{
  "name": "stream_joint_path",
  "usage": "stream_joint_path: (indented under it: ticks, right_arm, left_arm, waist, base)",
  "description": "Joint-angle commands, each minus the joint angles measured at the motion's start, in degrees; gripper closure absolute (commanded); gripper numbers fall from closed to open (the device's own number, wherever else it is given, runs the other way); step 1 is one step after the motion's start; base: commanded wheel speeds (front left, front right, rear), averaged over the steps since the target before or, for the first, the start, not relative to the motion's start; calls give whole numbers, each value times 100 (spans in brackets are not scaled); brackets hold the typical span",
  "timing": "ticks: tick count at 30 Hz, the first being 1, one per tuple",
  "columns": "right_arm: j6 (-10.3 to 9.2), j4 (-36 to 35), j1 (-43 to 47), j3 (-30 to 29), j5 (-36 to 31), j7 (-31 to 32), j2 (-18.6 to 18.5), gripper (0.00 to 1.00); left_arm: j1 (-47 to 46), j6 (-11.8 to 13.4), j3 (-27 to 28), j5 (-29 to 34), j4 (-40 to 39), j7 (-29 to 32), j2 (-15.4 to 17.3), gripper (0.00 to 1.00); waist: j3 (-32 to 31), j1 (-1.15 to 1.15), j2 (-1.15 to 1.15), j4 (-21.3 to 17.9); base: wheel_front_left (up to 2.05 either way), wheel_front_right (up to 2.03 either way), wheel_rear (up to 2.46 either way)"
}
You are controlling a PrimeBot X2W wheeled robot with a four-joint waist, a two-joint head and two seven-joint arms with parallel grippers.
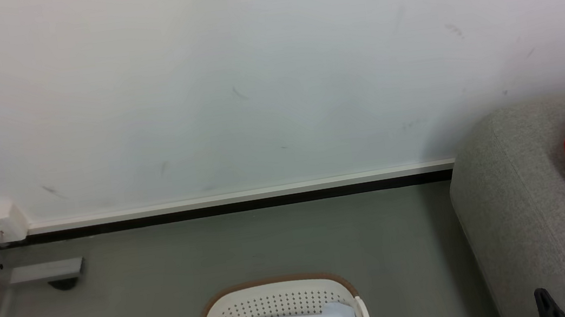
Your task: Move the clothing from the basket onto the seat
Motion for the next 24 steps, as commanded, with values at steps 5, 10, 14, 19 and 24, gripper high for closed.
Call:
stream_joint_path:
  ticks: [5,10,14,19,24]
  right_arm:
    - [-3,-134,-254,-80,649,133,-49,100]
    - [-3,-155,-326,-120,1108,247,-55,100]
    - [-4,-169,-369,-153,1457,337,-59,100]
    - [-4,-189,-434,-192,1868,441,-63,100]
    - [-5,-208,-485,-229,2261,542,-66,100]
  left_arm:
    - [-211,-86,121,-604,-132,151,12,100]
    - [-264,-135,187,-1039,-164,268,-5,100]
    - [-305,-171,241,-1365,-187,358,-18,100]
    - [-353,-216,306,-1754,-213,465,-34,100]
    - [-402,-258,364,-2125,-238,564,-50,100]
  waist:
    - [16,0,0,15]
    - [31,0,0,28]
    - [42,0,0,38]
    - [57,0,0,51]
    - [72,0,0,65]
  base:
    - [0,0,0]
    - [0,0,0]
    - [0,0,0]
    - [0,0,0]
    - [0,0,0]
